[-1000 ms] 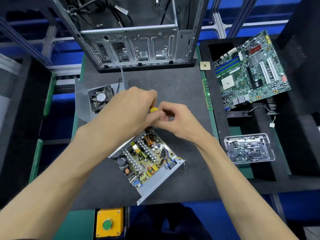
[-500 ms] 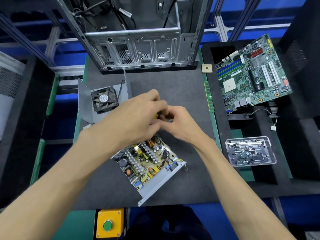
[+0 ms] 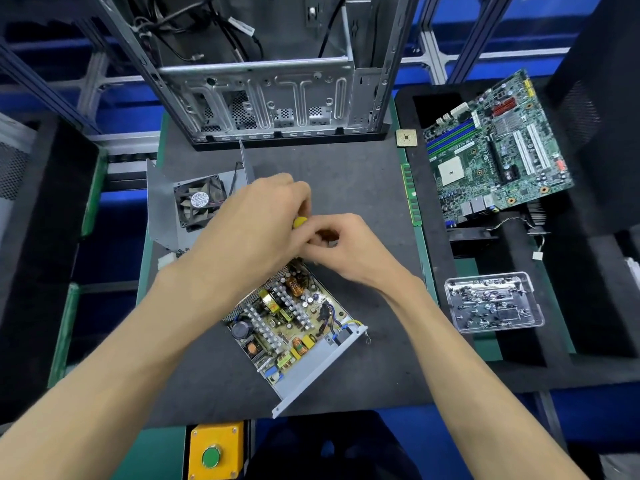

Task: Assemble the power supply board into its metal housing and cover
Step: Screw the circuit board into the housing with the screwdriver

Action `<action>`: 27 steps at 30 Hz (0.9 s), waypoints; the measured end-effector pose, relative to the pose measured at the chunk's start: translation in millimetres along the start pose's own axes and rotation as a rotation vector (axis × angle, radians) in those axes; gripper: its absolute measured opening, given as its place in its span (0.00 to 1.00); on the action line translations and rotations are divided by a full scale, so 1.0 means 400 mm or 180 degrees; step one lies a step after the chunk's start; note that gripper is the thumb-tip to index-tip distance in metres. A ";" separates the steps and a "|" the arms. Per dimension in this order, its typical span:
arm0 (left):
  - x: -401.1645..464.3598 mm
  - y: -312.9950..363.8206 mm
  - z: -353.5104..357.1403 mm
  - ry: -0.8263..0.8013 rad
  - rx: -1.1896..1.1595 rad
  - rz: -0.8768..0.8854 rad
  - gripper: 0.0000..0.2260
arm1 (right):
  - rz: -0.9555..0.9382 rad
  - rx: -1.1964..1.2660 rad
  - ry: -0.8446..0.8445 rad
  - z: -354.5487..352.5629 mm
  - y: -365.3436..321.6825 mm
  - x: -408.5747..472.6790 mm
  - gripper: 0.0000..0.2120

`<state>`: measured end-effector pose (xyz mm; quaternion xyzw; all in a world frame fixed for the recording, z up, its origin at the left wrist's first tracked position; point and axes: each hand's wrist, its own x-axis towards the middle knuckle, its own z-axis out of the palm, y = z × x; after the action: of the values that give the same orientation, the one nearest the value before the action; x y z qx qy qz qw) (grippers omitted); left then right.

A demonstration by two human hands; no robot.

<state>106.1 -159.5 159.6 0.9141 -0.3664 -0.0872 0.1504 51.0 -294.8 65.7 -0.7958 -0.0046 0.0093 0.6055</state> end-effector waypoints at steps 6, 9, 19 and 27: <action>0.002 0.003 -0.009 -0.0349 -0.0077 0.0441 0.08 | 0.0030 -0.0004 0.0045 0.000 0.001 -0.003 0.12; 0.003 0.001 -0.009 -0.0102 -0.0012 0.0026 0.10 | 0.0020 0.0018 0.0018 0.002 0.007 -0.001 0.06; 0.006 -0.004 -0.006 -0.0371 0.0053 0.0230 0.04 | 0.0158 -0.0113 0.0051 0.006 0.014 0.003 0.06; 0.006 -0.007 -0.007 -0.0474 0.0089 0.0250 0.06 | 0.0203 -0.0176 0.0092 0.006 0.007 0.003 0.06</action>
<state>110.3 -158.8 160.9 0.8920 -0.4134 -0.1438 0.1133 52.1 -293.2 62.5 -0.8120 0.0292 0.0170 0.5826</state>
